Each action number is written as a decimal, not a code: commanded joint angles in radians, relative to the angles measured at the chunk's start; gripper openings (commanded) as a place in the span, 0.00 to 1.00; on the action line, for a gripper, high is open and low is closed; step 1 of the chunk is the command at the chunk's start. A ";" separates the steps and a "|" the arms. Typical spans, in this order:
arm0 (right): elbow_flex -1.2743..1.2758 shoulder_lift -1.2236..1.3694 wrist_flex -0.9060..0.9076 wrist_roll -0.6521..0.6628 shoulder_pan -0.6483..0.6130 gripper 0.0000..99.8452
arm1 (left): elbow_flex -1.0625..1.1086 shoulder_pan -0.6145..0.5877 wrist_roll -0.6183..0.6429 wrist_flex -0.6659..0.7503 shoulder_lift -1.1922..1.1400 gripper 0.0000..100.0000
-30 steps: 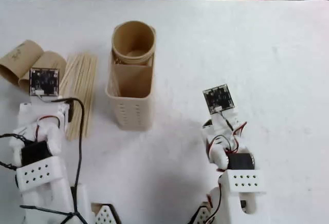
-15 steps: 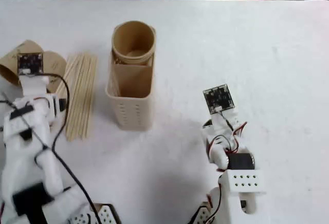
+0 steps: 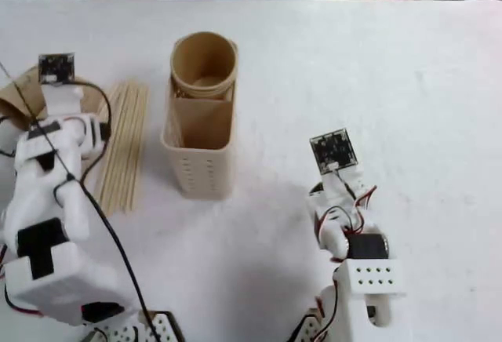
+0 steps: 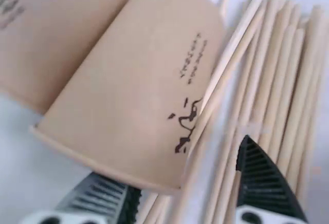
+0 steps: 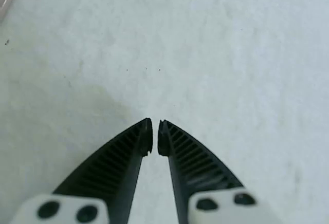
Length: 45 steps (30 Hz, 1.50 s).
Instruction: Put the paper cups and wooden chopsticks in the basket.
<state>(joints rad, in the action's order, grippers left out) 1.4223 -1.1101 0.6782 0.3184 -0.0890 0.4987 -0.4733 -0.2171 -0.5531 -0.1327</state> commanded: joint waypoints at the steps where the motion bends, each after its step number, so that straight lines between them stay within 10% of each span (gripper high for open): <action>1: -0.014 -0.013 -0.016 0.002 -0.010 0.04 | -0.094 0.038 0.044 0.025 -0.010 0.27; 20: -0.014 -0.013 -0.016 0.044 -0.012 0.03 | -0.107 0.050 0.109 0.210 -0.108 0.03; 33: -0.014 -0.013 -0.016 0.048 -0.013 0.03 | -0.316 0.068 0.046 -0.436 0.180 0.02; 45: -0.014 -0.013 -0.016 0.048 -0.013 0.03 | -0.605 0.363 -0.173 -0.769 0.746 0.02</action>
<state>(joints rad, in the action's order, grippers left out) 1.4223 -1.1101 0.6782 0.3537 -0.0967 -0.0184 -0.2094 -0.3644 -1.3004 0.4826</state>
